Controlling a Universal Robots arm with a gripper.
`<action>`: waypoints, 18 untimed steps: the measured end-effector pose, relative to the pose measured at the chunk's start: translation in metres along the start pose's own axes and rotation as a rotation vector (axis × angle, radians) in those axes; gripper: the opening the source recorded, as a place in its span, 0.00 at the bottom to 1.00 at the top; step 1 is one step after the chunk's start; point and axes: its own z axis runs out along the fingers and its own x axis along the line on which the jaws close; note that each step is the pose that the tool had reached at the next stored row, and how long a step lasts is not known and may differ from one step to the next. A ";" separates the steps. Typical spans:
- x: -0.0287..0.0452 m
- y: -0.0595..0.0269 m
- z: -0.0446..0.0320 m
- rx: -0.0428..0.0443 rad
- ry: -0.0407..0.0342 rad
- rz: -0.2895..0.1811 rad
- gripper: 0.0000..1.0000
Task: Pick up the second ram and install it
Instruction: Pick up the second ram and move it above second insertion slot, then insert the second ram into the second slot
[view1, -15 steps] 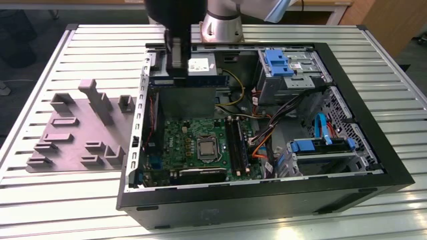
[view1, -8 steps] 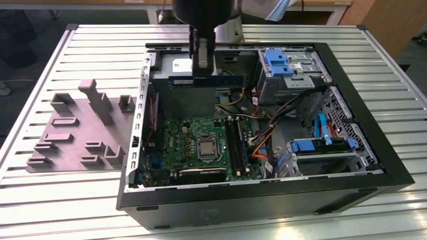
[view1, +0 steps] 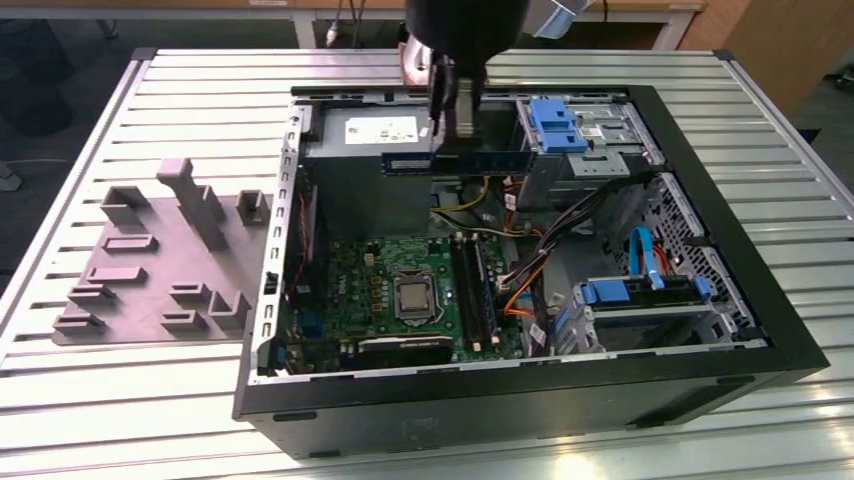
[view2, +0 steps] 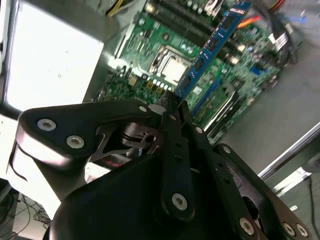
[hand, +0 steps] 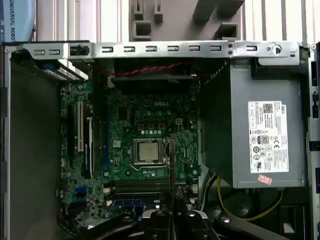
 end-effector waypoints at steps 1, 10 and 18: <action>-0.0002 -0.0045 0.0001 0.0000 -0.0001 0.000 0.14; -0.0006 -0.0175 0.0003 0.0002 -0.0001 0.000 0.14; -0.0006 -0.0177 0.0003 0.0002 0.0000 0.000 0.14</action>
